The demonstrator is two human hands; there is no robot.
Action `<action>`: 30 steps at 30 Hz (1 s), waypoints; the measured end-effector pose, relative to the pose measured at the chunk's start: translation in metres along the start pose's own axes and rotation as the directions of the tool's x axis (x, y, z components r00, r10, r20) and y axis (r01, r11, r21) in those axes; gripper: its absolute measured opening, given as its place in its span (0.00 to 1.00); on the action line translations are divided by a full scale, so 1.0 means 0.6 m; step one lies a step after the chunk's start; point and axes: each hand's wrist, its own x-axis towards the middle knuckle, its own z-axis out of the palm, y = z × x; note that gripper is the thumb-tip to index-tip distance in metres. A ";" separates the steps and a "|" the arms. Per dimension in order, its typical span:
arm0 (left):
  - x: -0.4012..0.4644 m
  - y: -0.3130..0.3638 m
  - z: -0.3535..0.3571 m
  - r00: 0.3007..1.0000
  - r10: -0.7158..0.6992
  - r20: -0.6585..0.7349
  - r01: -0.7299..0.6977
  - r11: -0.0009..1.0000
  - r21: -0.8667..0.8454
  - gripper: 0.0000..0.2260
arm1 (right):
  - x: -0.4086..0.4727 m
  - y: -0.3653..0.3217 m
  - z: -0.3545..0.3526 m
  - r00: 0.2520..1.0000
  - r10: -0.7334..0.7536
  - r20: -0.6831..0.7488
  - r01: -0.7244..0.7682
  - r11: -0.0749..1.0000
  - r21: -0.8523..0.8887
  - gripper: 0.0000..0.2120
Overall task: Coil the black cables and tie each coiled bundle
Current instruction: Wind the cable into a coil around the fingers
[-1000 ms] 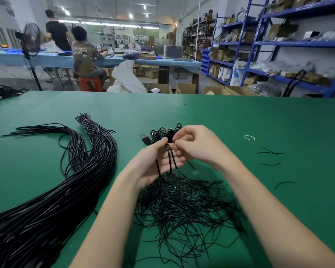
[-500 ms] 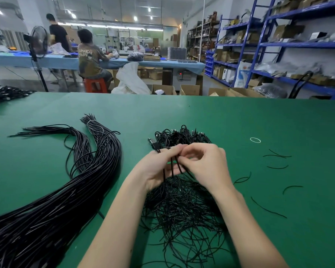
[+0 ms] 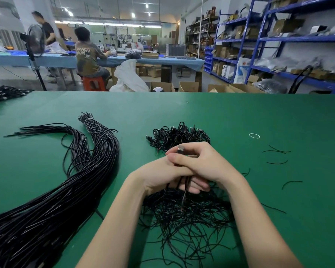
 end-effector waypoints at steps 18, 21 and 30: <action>0.019 -0.006 -0.004 0.915 0.118 -0.385 -0.139 0.990 -0.026 0.12 | -0.004 0.019 -0.044 0.952 -0.066 -0.298 0.027 0.991 -0.134 0.11; 0.018 -0.005 0.008 0.949 0.081 -0.306 -0.140 0.975 -0.174 0.12 | -0.002 0.018 -0.040 0.935 -0.029 -0.352 0.032 0.999 0.004 0.08; 0.023 0.001 0.014 0.950 0.125 -0.285 -0.094 0.988 0.121 0.10 | 0.006 0.009 -0.028 0.905 0.031 -0.424 0.012 0.995 0.099 0.03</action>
